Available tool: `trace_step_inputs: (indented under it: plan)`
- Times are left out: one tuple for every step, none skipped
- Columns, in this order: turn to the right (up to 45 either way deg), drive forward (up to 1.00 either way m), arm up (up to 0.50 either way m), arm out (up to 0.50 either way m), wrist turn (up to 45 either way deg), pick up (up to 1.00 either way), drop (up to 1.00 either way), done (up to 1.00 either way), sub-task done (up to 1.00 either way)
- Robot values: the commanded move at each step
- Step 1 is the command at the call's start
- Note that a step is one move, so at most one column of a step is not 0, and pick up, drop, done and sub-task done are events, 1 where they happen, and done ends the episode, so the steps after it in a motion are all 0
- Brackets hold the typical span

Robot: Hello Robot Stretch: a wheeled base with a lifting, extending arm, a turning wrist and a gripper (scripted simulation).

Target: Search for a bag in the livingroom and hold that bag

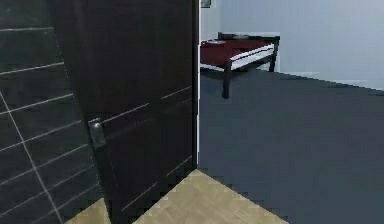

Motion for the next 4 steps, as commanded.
trace_step_inputs:
  plan:
    - [0.0, 0.1, 0.0, 0.0, 0.0, 0.0, 0.0, 0.0, 0.0]
    - [36.0, 0.0, 0.0, 0.0, 0.0, 0.0, 0.0, 0.0, 0.0]
    - [0.0, 0.45, 0.0, 0.0, 0.0, 0.0, 0.0, 0.0, 0.0]
    - [6.0, 0.0, 0.0, 0.0, 0.0, 0.0, 0.0, 0.0, 0.0]
